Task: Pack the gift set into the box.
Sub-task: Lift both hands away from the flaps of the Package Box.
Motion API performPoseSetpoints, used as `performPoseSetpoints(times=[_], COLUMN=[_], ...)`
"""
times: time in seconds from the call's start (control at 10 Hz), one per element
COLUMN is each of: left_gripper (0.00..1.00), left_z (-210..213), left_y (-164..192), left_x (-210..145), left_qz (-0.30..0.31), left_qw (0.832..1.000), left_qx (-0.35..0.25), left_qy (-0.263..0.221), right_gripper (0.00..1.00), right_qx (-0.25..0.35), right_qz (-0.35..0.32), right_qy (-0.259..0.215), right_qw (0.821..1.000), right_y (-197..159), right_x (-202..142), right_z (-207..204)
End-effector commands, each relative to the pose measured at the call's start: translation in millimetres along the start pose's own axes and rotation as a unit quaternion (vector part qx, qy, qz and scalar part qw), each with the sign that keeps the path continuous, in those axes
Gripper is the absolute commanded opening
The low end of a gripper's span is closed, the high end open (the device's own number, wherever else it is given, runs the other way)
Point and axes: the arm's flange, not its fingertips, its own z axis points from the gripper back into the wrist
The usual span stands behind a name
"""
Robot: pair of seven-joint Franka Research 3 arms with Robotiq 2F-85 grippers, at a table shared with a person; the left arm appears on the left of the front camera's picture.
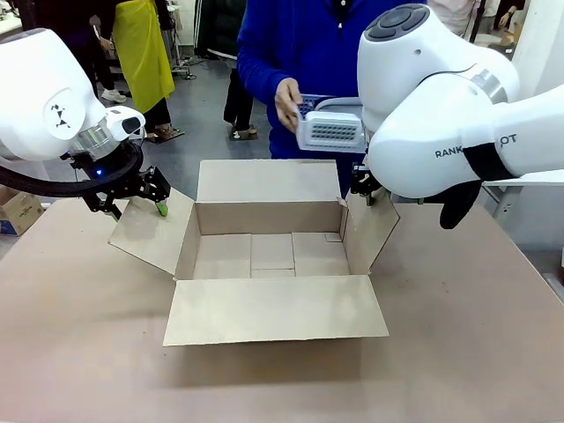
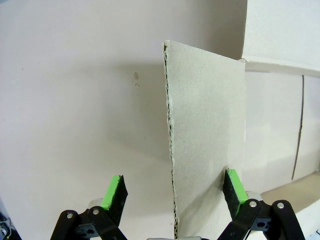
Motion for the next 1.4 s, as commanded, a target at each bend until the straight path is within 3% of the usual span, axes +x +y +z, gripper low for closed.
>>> performPoseSetpoints(times=[0.0, 1.3], left_gripper=[1.00, 1.00], left_z=[1.2, 1.2], left_y=[-0.1, -0.1], left_x=[-0.2, -0.2], left_qz=[0.006, 0.006], left_qw=[1.000, 1.000], left_qx=[0.008, 0.008], left_qy=[-0.003, -0.003], right_gripper=[1.00, 1.00], right_qx=[-0.006, -0.006], right_qz=[0.004, 0.004], right_qy=[-0.006, -0.006], right_qw=[1.000, 1.000], right_y=[-0.4, -0.4], right_x=[4.8, 4.8], right_z=[-0.1, -0.1])
